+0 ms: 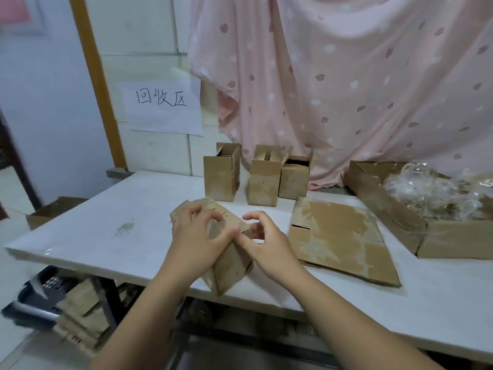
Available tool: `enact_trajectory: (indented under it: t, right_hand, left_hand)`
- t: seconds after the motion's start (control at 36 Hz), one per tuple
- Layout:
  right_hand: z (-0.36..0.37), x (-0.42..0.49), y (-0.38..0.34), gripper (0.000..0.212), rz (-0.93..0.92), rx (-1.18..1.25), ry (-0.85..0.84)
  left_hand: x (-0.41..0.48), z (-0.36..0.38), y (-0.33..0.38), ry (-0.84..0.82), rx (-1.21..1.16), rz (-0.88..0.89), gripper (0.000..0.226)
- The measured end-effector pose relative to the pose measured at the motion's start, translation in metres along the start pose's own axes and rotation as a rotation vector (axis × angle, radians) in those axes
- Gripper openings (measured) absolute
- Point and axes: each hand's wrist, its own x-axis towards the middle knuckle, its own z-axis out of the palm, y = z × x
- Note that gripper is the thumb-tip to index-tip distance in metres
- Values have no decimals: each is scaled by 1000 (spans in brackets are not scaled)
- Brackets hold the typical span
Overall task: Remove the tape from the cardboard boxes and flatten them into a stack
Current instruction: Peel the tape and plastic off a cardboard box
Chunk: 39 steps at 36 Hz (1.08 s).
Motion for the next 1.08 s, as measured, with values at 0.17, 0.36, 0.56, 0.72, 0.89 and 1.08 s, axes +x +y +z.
enact_trajectory:
  t: [0.17,0.36,0.56,0.72,0.89,1.08]
  right_hand:
    - [2,-2,-9,29,-71,-270,3]
    - [1,-5,-16,34,-174,-568,48]
    - [0,-6,-11,62,-333,-671,54]
    - [-2,-1,-27,49,-279,-631,-24]
    - [8,-3,-27,42,-182,-408,73]
    - [2,0,-24,24,-54,-298,125]
  left_hand:
    - [-10,-7,-3,-16,-127,0,31]
    - [-15,-13,-3,-55,-122,87,32]
    - [-19,-15,-11,247,-349,-42,19]
    - [-18,-21,-16,277,-65,-124,8]
    - [-12,-31,-5,34,778,146,29]
    - [-10,-34,-12,-137,387,102,46]
